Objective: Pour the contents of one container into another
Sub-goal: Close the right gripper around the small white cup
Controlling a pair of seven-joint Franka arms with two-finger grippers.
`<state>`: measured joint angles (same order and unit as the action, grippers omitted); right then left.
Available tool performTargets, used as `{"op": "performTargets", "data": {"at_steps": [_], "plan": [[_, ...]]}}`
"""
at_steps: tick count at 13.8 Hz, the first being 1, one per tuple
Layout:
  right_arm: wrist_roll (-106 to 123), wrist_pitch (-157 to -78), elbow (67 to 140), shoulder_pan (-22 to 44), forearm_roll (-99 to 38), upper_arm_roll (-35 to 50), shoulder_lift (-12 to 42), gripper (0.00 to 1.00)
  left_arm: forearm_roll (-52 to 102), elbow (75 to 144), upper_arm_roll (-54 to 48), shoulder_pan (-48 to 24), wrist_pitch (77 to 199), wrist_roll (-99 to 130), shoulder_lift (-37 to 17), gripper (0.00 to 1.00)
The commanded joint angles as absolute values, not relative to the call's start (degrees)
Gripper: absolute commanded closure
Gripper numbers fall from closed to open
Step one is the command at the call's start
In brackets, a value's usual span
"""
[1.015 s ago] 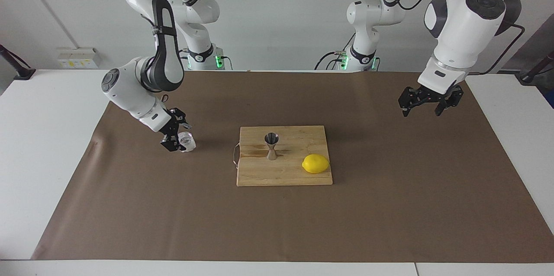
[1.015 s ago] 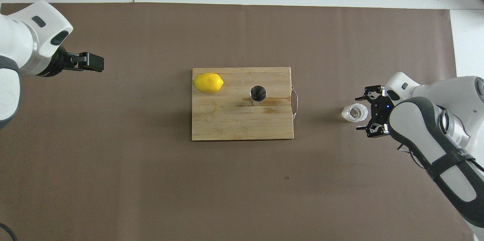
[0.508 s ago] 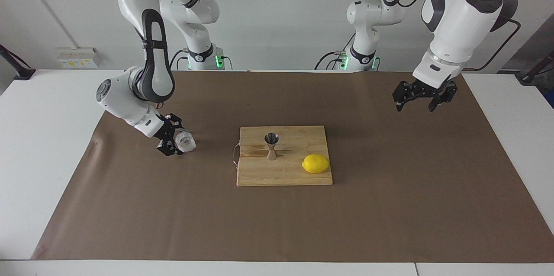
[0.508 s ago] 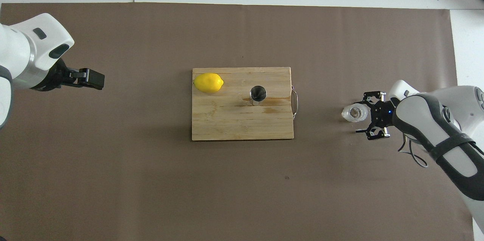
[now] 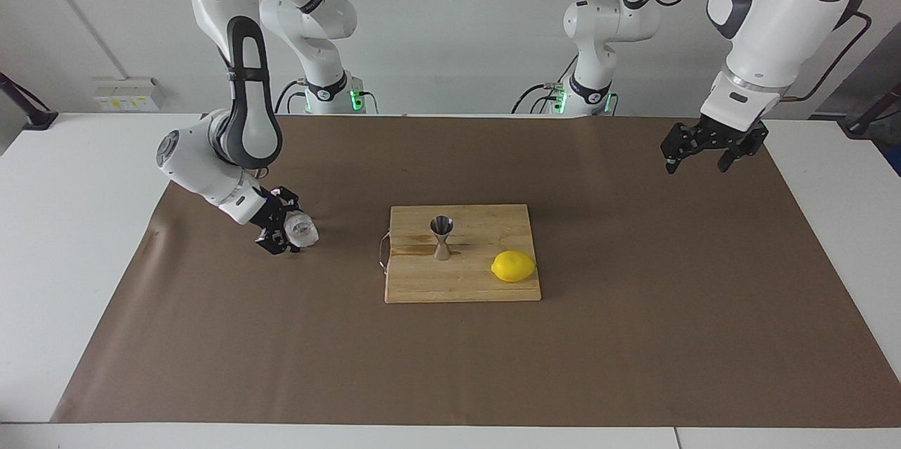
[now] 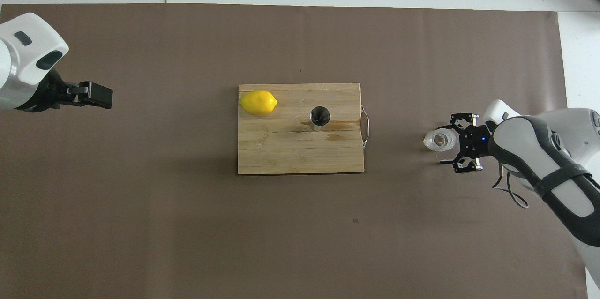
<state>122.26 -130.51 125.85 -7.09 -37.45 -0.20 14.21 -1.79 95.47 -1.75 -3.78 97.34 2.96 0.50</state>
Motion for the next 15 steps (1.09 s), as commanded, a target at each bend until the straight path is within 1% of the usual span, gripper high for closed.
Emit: {"op": "performTargets", "data": {"at_steps": [1, 3, 4, 5, 6, 8, 11, 12, 13, 15], "plan": [[124.1, -130.3, 126.0, -7.2, -40.9, 0.2, 14.4, 0.27, -1.0, 92.6, -1.0, -3.3, 93.2, -2.6, 1.3, 0.00], [123.9, -130.4, 125.9, -7.1, -41.2, 0.2, 14.2, 0.51, -0.9, 92.6, -1.6, -1.1, 93.2, -3.9, 1.4, 0.00], [123.9, -130.4, 125.9, -7.1, -41.2, 0.4, 14.1, 0.55, 0.0, 92.5, -1.2, -1.1, 93.1, -3.4, 1.4, 0.00], [123.8, -130.4, 125.7, -7.0, -41.2, 0.7, 13.8, 0.63, 1.8, 92.5, -0.7, -1.1, 93.1, -3.2, 1.4, 0.00], [123.3, -130.4, 125.6, -6.9, -41.2, 0.8, 13.5, 0.68, 2.2, 92.5, -0.7, -1.0, 93.1, -3.2, 1.4, 0.00], [120.9, -130.4, 125.2, -6.9, -41.3, 2.5, 12.6, 0.69, 2.3, 92.5, -0.6, -1.3, 92.2, -3.0, 1.3, 0.00], [114.5, -130.5, 125.1, -6.9, -41.3, 5.4, 10.3, 0.69, 2.3, 89.0, -1.2, -2.1, 89.7, -2.6, 0.8, 0.00], [111.9, -130.5, 124.5, -6.9, -41.2, 6.4, 9.6, 0.69, 2.2, 89.2, -1.5, -2.0, 89.6, -2.6, 0.9, 0.00], [109.2, -130.4, 123.9, -6.3, -41.2, 7.5, 9.1, 0.69, 2.3, 89.8, -1.5, -2.0, 89.7, -2.5, 1.2, 0.00], [102.4, -131.0, 123.7, -2.6, -40.7, 7.5, 7.0, 0.69, 2.2, 90.8, -1.5, -2.0, 90.6, -2.4, 1.5, 0.00]]}}
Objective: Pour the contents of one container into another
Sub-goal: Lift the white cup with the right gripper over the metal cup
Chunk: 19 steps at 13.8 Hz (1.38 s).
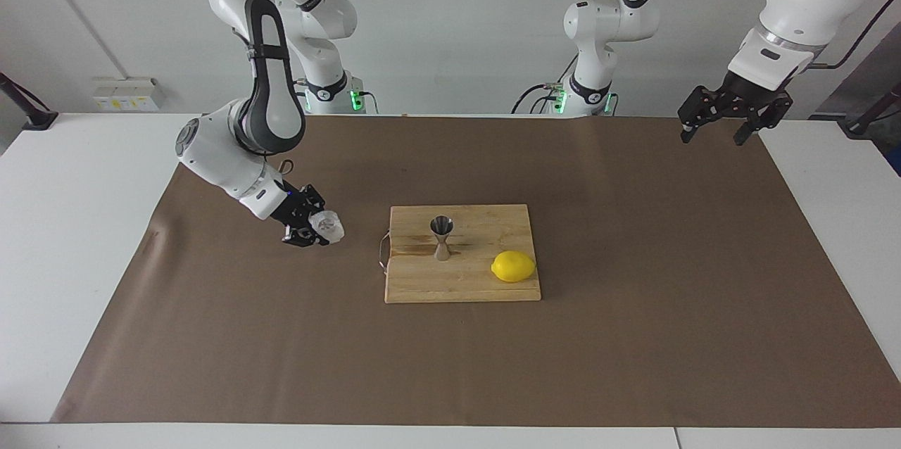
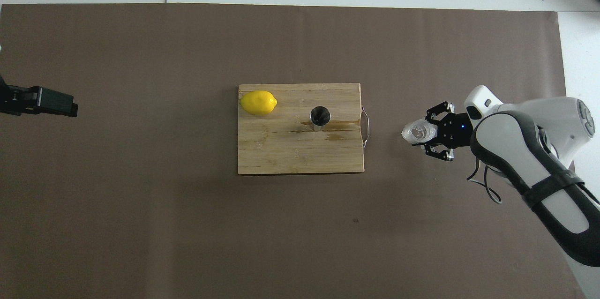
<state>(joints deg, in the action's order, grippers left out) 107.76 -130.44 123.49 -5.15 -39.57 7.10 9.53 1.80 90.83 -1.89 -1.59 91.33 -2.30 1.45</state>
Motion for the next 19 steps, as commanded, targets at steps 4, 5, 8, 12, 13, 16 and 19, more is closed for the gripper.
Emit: {"op": "performTargets", "data": {"at_steps": [4, 5, 8, 12, 13, 16, 19], "plan": [[89.4, -131.1, 120.2, 2.9, -35.7, 7.5, 7.1, 0.68, 2.1, 92.3, -1.5, -1.8, 90.1, -2.6, 2.5, 0.00], [86.2, -131.0, 119.1, 3.9, -32.9, 7.5, 7.2, 0.68, 2.1, 92.3, -1.5, -1.5, 89.9, -2.6, 2.5, 0.00], [76.9, -130.6, 115.9, 7.0, -25.9, 7.6, 7.6, 0.68, 2.1, 92.3, -1.5, -1.2, 89.7, -2.6, 2.5, 0.00], [66.6, -130.3, 112.3, 11.4, -15.3, 7.6, 8.7, 0.68, 2.1, 92.3, -1.5, -1.3, 89.7, -2.6, 2.5, 0.00], [63.9, -130.2, 111.5, 12.6, -12.6, 7.6, 8.8, 0.68, 2.1, 92.3, -1.5, -1.3, 89.7, -2.6, 2.5, 0.00], [53.2, -130.7, 111.1, 15.1, -4.2, 7.6, 8.9, 0.67, 2.1, 92.3, -1.5, -1.3, 89.7, -2.6, 2.5, 0.00], [49.3, -130.4, 110.6, 17.7, -0.6, 7.6, 9.0, 0.67, 2.1, 92.3, -1.5, -1.3, 89.7, -2.6, 2.5, 0.00]]}}
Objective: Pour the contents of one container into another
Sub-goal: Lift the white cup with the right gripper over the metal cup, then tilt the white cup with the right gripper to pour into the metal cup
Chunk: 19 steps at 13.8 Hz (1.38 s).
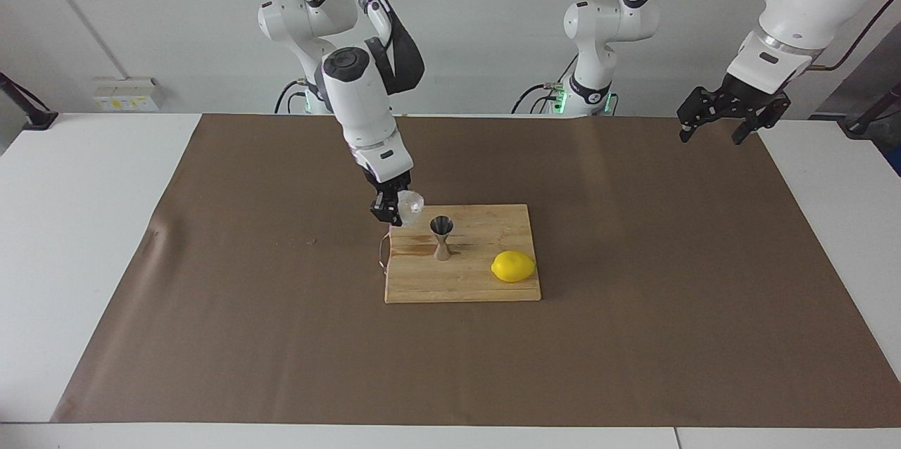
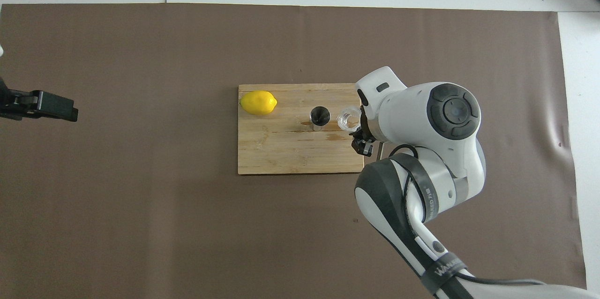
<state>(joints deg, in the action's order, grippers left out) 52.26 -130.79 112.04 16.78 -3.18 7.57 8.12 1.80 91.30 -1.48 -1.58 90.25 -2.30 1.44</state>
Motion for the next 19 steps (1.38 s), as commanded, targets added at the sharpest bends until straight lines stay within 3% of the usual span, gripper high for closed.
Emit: {"op": "performTargets", "data": {"at_steps": [1, 19], "plan": [[47.3, -130.3, 110.5, 18.6, 1.6, 7.6, 9.2, 0.67, 2.1, 92.3, -1.5, -1.3, 89.7, -2.6, 2.5, 0.00], [42.9, -124.7, 100.9, 22.4, 20.9, 7.6, 15.9, 0.67, 2.1, 92.3, -1.5, -1.3, 89.8, -2.6, 2.5, 0.00]]}}
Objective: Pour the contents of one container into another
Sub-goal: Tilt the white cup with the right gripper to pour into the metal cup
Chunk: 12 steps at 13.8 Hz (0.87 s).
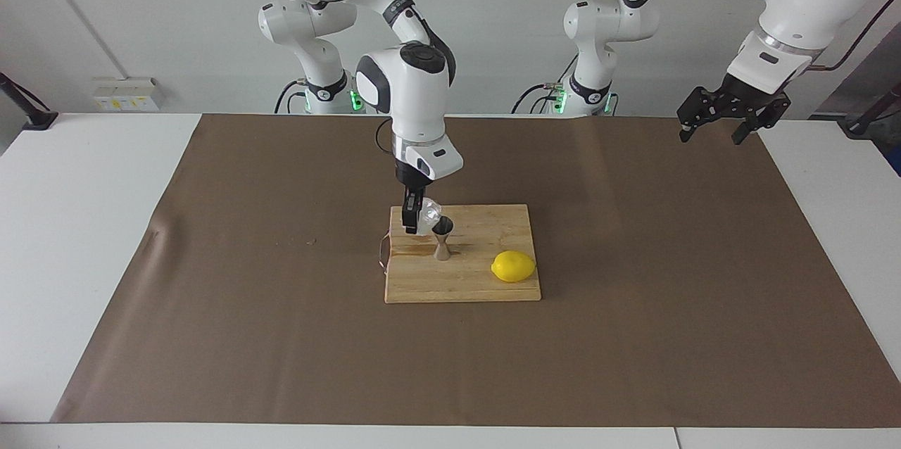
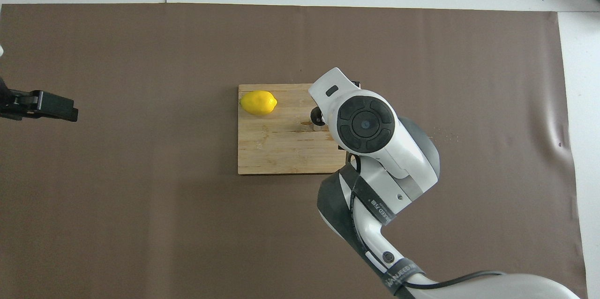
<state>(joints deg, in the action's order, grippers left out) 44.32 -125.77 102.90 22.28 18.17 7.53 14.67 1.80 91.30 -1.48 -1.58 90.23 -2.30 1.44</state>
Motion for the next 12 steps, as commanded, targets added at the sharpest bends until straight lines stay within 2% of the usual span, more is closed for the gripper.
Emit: {"op": "performTargets", "data": {"at_steps": [1, 12], "plan": [[42.9, -124.7, 100.9, 22.4, 21.9, 7.6, 16.0, 0.67, 2.1, 92.3, -1.5, -1.3, 89.7, -2.6, 2.5, 0.00], [44.6, -128.0, 102.4, 24.5, 36.7, 7.9, 16.4, 0.67, 2.1, 92.3, -1.5, -1.3, 89.7, -2.6, 2.5, 0.00]]}}
